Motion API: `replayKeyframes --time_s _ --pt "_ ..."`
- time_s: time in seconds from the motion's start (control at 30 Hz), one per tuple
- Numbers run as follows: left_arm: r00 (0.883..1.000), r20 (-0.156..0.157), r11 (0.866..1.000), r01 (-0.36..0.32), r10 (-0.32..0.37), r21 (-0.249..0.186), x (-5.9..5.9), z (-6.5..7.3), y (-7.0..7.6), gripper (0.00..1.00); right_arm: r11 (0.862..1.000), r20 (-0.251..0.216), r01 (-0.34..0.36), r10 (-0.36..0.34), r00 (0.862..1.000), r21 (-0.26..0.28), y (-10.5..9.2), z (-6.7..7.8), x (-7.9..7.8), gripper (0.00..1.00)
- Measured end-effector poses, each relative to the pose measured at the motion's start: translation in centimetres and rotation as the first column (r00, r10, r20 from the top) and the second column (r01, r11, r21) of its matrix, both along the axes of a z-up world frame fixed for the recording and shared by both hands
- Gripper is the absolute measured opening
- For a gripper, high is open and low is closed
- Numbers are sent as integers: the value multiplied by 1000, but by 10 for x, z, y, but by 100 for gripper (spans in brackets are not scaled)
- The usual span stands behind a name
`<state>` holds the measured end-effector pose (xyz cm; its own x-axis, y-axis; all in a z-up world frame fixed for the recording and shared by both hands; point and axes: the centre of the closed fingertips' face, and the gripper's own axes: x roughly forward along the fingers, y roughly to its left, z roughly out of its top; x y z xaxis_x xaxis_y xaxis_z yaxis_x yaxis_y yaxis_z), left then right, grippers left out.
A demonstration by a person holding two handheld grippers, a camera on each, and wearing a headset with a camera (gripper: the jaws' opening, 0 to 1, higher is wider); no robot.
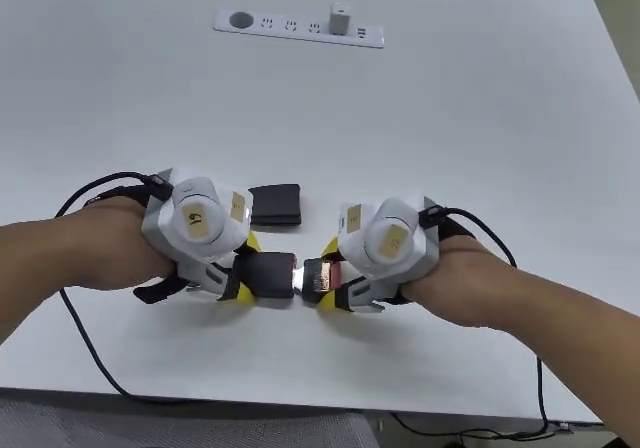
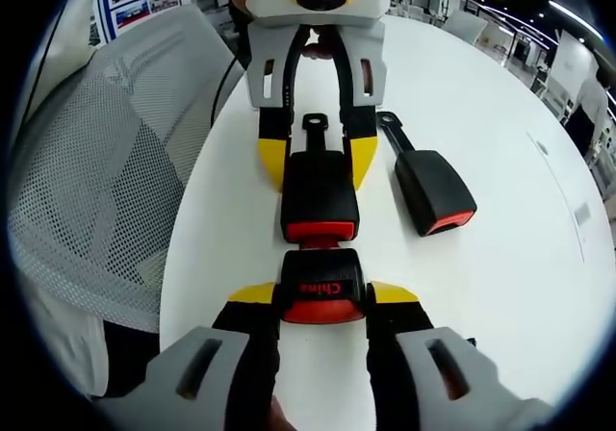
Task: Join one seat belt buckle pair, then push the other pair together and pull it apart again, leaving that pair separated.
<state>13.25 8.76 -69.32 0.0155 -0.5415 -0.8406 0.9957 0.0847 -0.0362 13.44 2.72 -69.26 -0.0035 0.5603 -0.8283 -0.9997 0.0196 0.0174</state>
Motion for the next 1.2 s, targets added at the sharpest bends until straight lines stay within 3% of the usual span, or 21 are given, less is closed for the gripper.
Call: replayKeyframes --time_s 0.33,0.5,0.67,0.97,1.03,1.2 --pt "1000 -13 1000 -24 24 2 2 1 0 34 999 -3 17 -17 1000 37 6 5 -3 36" --pt "1000 9 1000 -22 22 -1 2 9 2 34 998 -6 23 -23 1000 50 6 16 -6 33" --pt "999 21 999 -40 41 -34 3 25 0 36 998 3 28 -28 1000 65 4 28 -6 33" --pt "996 57 995 -65 69 -70 24 51 -6 39 996 27 58 -60 998 63 -17 40 11 32" --pt "995 74 996 -63 68 -66 34 50 -6 41 996 49 71 -74 996 58 -24 40 19 35" --pt "995 71 996 -69 73 -55 50 50 -4 41 997 57 67 -68 996 31 -41 40 30 32"
